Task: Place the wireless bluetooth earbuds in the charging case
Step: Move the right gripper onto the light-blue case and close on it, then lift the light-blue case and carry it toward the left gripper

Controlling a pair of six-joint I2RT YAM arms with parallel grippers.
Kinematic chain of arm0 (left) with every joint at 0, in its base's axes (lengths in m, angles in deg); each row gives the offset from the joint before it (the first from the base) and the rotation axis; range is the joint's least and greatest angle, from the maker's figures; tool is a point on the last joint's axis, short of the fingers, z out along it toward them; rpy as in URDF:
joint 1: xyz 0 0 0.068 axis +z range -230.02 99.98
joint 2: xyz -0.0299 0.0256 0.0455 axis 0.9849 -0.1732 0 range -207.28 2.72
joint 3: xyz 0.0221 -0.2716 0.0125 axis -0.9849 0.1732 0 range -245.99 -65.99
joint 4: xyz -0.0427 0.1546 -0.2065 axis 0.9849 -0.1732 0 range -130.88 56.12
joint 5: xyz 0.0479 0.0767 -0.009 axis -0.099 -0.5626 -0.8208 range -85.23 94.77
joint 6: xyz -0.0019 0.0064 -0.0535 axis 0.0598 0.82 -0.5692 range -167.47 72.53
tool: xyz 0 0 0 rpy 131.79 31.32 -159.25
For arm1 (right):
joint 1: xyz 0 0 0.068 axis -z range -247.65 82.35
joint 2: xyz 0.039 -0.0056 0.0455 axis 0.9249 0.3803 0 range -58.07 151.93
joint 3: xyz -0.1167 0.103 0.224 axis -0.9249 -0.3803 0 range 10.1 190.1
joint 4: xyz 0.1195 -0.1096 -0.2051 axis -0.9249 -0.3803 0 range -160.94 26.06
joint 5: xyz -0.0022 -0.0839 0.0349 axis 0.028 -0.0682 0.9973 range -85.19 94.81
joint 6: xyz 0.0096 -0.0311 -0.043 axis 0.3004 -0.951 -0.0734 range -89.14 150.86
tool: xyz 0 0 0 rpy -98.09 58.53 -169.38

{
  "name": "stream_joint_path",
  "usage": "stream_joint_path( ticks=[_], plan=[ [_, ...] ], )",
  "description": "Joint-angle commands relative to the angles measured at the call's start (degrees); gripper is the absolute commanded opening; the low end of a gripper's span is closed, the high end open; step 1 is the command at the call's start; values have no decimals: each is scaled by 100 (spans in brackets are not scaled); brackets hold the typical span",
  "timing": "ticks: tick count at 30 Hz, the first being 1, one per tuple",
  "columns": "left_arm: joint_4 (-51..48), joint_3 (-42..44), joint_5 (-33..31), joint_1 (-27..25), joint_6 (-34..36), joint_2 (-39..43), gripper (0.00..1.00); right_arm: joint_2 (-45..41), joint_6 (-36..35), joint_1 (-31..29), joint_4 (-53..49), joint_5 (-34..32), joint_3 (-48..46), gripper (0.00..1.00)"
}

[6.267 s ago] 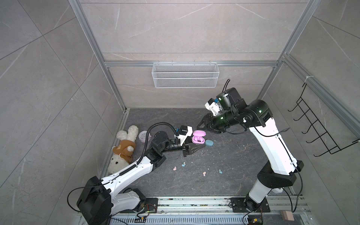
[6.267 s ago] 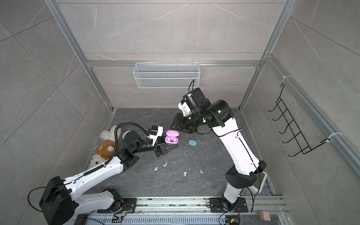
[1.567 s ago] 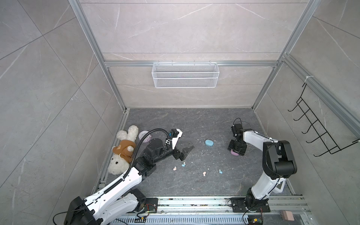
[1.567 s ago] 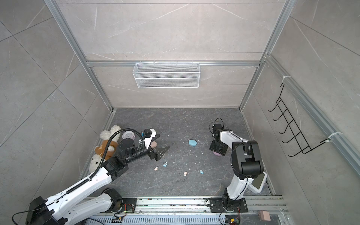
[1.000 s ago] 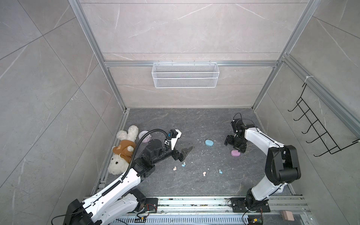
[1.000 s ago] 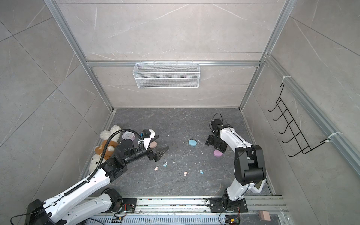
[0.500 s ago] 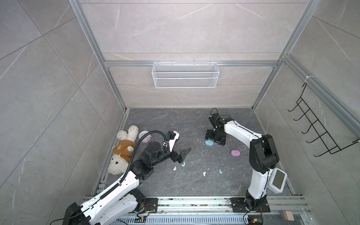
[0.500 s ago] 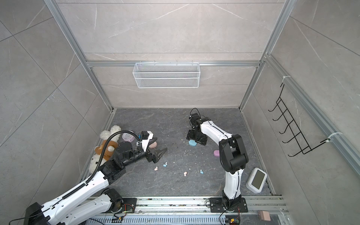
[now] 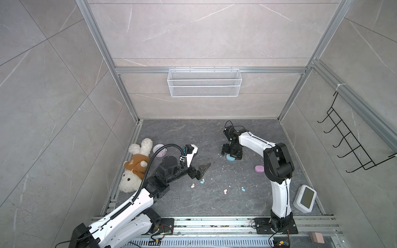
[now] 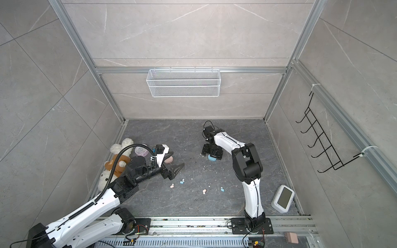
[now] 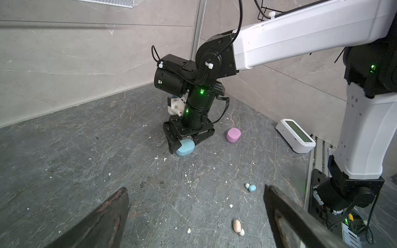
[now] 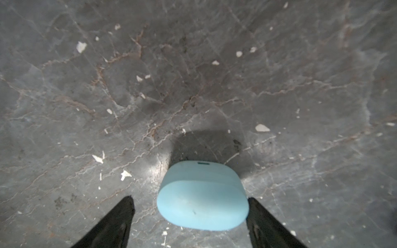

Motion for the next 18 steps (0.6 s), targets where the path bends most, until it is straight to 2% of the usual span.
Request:
stream_joint_path(
  ticks=[1,18],
  plan=[
    [151,-75,-27,43,-84,-8,100,164,-69,-8,-215,-71,151,81],
    [130,-114,-35,50,-44,-61,100,116,-19,19,-35,-1,-7,60]
  ],
)
